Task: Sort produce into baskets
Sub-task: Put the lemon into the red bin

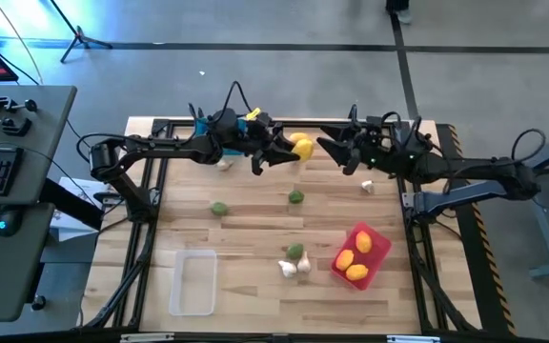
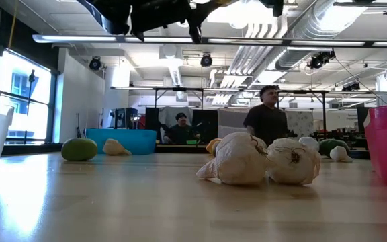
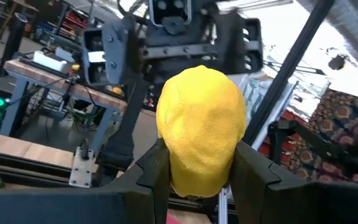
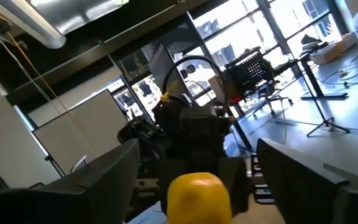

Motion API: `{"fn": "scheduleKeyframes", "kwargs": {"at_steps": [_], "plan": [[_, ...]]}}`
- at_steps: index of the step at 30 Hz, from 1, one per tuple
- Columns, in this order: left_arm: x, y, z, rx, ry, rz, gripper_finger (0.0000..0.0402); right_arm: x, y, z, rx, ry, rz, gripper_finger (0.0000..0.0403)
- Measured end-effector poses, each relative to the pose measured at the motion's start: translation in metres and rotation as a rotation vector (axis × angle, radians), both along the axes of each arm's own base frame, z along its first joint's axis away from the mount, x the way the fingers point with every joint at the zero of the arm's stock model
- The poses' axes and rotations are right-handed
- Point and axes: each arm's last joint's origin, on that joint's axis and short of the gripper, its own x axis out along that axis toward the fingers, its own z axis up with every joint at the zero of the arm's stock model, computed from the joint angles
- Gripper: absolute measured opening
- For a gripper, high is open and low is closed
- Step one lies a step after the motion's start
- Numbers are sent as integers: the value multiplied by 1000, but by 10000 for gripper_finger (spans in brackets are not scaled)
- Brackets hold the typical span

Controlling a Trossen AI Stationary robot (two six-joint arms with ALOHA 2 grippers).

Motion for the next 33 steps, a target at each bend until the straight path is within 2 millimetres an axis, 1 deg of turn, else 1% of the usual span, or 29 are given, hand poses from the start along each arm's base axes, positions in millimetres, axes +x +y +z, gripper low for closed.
{"fn": "scheduleKeyframes", "kwargs": {"at_steps": [2,6,9,13,16,18,21,29,31,33], "plan": [[0,0,1,-11,3,2,106,6,1,-4,0,10,3,324],[3,-1,15,-13,-26,-3,106,16,1,-11,-22,34,-16,327],[6,0,22,-3,-18,-1,106,22,2,-11,-72,20,-18,328],[8,0,23,5,25,3,106,24,4,-11,-119,9,-23,326],[8,0,23,2,33,3,106,24,4,-10,-122,5,-25,314],[8,0,23,2,32,3,106,24,4,-11,-123,11,-20,298],[8,-1,23,-5,34,1,106,25,4,-12,-125,16,-7,264],[10,-7,24,-9,28,14,106,28,4,-14,-123,26,14,153],[11,-8,24,-10,26,20,108,27,4,-13,-126,23,14,136],[11,-8,24,-11,25,24,114,26,4,-12,-128,23,17,128]]}}
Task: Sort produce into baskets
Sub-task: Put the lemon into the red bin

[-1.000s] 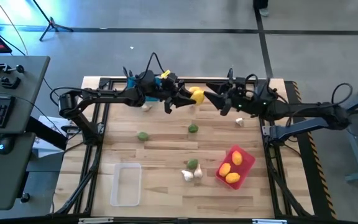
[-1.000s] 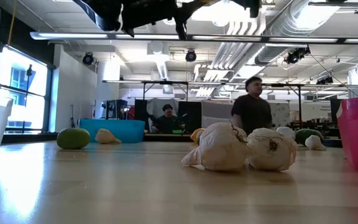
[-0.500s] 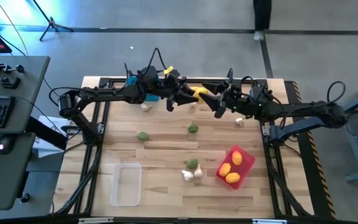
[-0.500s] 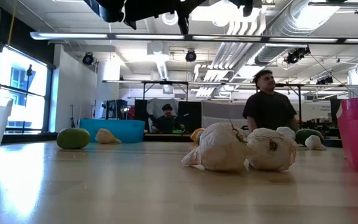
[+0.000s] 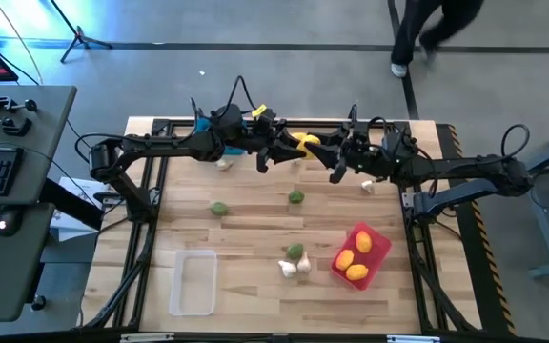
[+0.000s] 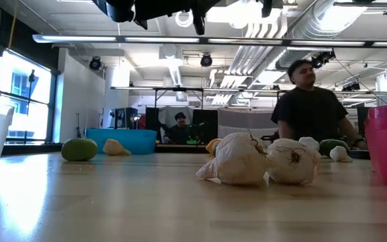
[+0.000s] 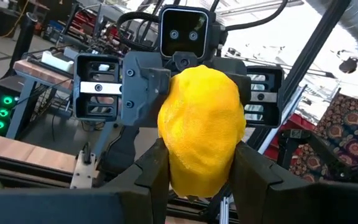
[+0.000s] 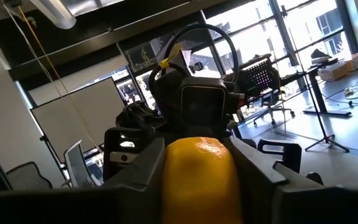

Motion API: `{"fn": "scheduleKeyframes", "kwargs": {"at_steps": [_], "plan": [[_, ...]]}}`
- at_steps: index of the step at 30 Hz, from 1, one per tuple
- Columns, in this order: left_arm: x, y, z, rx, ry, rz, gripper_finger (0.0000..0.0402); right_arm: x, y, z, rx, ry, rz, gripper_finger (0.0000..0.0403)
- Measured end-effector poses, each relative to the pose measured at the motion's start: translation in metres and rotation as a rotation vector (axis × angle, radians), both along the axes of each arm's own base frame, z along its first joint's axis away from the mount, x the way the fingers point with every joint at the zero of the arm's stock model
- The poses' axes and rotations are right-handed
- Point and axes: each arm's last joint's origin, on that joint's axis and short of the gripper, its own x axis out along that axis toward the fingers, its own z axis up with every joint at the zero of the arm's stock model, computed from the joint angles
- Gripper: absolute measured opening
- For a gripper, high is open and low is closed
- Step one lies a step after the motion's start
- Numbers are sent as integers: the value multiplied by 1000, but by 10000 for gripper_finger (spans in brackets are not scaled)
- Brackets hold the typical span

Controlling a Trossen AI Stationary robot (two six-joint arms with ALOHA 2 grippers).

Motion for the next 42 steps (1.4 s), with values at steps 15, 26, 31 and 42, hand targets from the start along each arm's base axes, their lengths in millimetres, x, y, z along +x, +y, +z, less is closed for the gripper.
{"fn": "scheduleKeyframes", "kwargs": {"at_steps": [15,26,31,42], "plan": [[1,0,-7,27,67,10,194,-10,1,54,-33,281,-5,127],[2,0,-17,96,143,21,195,-43,18,77,163,604,55,128],[1,1,-21,130,168,23,195,-60,33,48,415,898,82,128],[1,4,-23,164,182,50,195,-78,69,-48,943,1411,9,128]]}}
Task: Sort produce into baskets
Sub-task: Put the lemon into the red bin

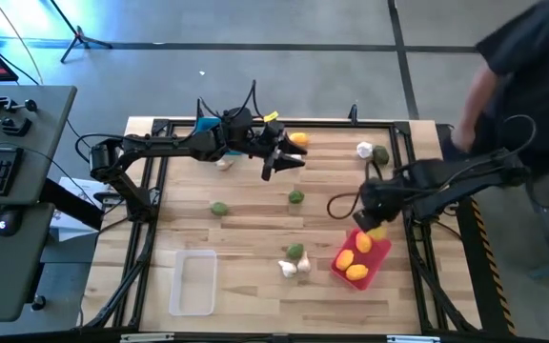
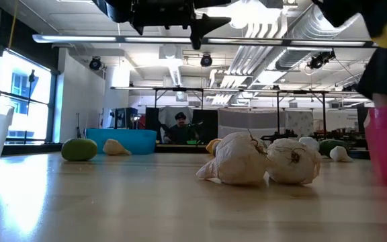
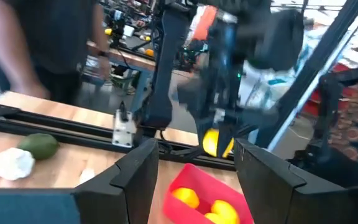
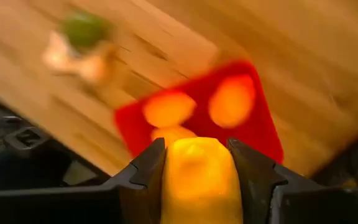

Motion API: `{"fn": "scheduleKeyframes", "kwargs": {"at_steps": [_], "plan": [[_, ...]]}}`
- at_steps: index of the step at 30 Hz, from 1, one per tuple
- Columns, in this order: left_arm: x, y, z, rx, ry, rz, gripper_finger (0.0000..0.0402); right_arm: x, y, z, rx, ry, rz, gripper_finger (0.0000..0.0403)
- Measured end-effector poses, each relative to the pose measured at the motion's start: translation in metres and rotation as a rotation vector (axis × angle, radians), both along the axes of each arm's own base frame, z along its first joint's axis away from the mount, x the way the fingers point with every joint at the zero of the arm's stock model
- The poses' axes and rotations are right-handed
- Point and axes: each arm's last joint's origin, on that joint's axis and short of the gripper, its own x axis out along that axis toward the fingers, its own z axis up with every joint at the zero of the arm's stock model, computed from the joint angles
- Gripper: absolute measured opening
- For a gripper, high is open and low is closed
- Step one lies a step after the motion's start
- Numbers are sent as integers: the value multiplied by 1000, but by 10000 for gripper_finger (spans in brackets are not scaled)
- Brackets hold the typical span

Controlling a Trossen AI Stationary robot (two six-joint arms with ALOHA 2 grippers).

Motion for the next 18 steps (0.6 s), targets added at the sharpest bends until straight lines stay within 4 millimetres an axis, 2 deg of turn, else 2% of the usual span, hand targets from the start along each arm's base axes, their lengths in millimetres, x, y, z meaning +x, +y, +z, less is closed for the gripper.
{"fn": "scheduleKeyframes", "kwargs": {"at_steps": [5,10,14,18], "plan": [[0,2,-1,17,0,44,195,-5,6,-42,68,152,-89,128],[0,4,-2,14,10,48,195,-7,8,-69,99,201,-178,128],[0,4,-2,14,13,49,195,-9,8,-83,113,223,-229,128],[0,4,-3,11,25,55,195,-10,8,-87,119,248,-284,128]]}}
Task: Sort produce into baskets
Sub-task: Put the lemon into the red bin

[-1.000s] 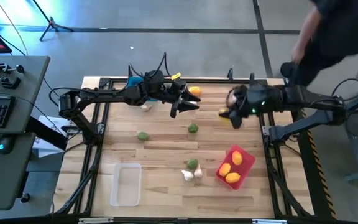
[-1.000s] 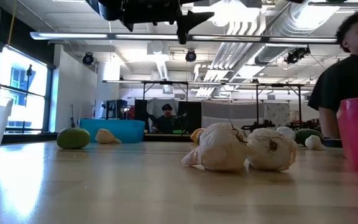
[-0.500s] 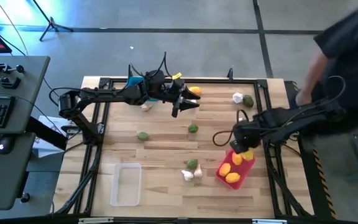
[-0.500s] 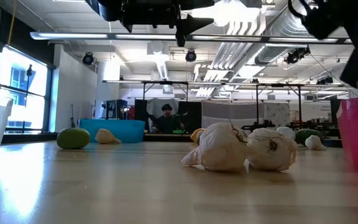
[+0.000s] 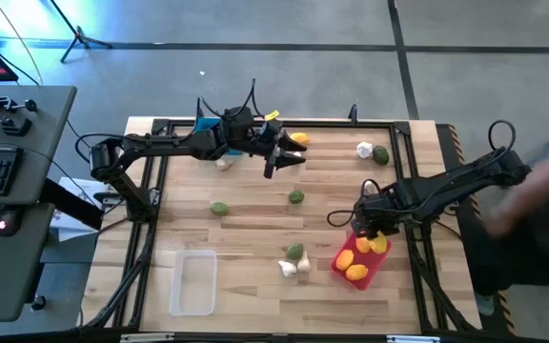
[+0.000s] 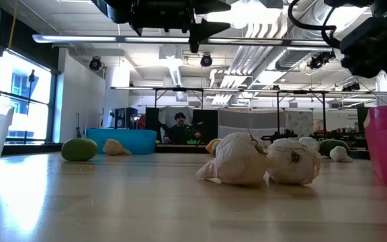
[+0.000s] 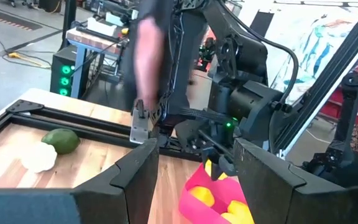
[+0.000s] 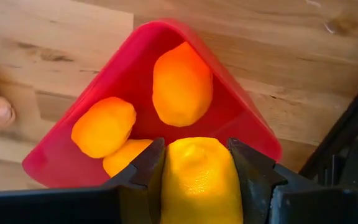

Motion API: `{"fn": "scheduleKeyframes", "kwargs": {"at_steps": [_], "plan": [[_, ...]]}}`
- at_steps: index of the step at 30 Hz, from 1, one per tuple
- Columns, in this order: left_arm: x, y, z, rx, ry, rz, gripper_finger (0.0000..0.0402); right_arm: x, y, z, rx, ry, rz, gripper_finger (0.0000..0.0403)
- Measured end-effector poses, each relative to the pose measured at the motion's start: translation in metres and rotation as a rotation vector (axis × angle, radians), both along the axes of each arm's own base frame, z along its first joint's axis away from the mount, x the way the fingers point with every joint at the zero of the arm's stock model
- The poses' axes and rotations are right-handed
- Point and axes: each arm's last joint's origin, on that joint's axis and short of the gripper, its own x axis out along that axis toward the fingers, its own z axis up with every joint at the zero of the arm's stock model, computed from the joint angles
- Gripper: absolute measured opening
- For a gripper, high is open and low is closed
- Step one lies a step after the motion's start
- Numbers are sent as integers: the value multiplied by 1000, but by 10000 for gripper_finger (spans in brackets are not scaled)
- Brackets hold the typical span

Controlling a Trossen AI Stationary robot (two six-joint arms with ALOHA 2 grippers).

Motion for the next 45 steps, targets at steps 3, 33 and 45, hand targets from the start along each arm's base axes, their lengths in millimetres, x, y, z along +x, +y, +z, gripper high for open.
{"fn": "scheduleKeyframes", "kwargs": {"at_steps": [3,33,45], "plan": [[0,0,0,1,3,17,195,0,0,-1,1,7,-25,128],[0,1,-2,16,17,35,195,-9,25,-1,-67,58,-292,179],[0,1,-3,14,23,35,195,-13,23,-2,-110,81,-259,192]]}}
